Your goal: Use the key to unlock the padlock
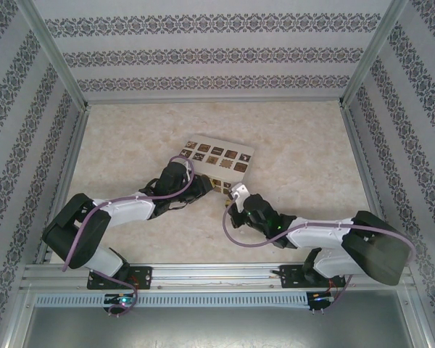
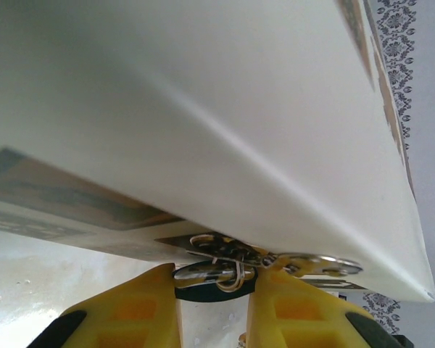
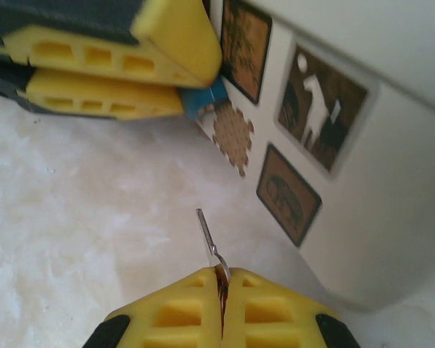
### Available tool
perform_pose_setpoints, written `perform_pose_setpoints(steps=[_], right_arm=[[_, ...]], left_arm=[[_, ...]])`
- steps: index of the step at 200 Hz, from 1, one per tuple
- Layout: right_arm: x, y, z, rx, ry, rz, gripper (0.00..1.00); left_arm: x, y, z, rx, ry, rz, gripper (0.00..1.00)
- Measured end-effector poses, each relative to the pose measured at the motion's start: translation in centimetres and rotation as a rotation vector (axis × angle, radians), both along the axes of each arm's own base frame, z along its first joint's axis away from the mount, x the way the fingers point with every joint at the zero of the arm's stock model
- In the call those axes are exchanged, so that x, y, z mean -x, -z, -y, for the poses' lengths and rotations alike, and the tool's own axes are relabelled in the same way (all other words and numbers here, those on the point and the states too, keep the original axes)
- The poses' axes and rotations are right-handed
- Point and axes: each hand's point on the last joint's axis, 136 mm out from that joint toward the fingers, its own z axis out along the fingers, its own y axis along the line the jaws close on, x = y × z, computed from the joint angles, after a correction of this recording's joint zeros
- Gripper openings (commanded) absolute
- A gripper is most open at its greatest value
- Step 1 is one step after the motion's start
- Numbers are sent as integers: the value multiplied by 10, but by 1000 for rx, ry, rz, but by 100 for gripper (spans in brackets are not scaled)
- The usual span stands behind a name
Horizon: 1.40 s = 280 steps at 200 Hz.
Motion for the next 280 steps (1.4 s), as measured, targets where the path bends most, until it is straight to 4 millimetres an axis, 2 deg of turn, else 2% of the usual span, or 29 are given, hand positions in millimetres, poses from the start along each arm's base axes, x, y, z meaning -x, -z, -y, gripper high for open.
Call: perform_pose_setpoints(steps=[41, 140, 280], right_arm=[[-13, -12, -11, 10, -10, 65, 0], [-20, 1, -18, 60, -19, 75, 0], [-32, 1, -23, 42, 20, 109, 0]], left_arm=[[1, 2, -1, -5, -3, -13, 22], [2, 3, -1, -8, -3, -22, 22], [0, -1, 1, 0, 1, -15, 22]])
